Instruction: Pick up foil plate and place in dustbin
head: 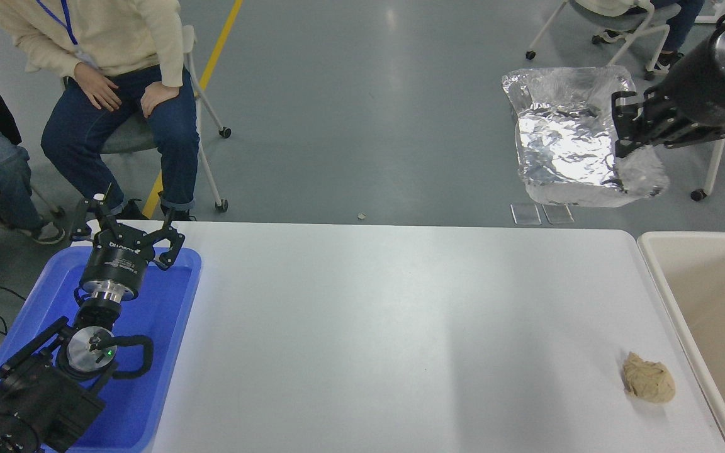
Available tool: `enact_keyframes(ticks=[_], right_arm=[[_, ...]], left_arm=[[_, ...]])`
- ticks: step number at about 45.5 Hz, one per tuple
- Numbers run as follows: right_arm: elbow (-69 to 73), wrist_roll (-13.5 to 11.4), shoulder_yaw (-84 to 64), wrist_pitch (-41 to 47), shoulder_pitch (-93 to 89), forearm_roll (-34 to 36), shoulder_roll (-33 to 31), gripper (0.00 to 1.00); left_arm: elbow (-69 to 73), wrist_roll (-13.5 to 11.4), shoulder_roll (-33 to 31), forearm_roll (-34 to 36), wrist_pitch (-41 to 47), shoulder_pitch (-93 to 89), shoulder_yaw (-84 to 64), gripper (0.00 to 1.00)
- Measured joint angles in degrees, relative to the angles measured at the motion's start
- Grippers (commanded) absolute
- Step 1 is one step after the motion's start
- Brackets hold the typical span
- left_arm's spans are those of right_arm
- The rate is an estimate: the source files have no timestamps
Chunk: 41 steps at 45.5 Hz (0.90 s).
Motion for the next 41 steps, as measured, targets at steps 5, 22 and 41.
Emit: enact_keyframes(ticks=[5, 22, 41], right_arm=[[-1.9, 0.0, -4.2, 0.0, -0.2, -0.3, -2.8, 0.00], [-13.8, -0.1, -8.7, 0.0, -8.8, -2.2, -15.5, 0.00], [-19.0, -0.2, 2.0, -3.7, -33.1, -3.0, -22.5, 0.00]], left_arm=[[0.0, 0.0, 0.0, 0.0, 0.0, 0.1, 0.0, 1.00], [0.0, 0.0, 0.0, 0.0, 0.1, 0.1, 0.1, 1.00], [0.0, 0.0, 0.0, 0.0, 0.1, 0.1, 0.0, 1.00]])
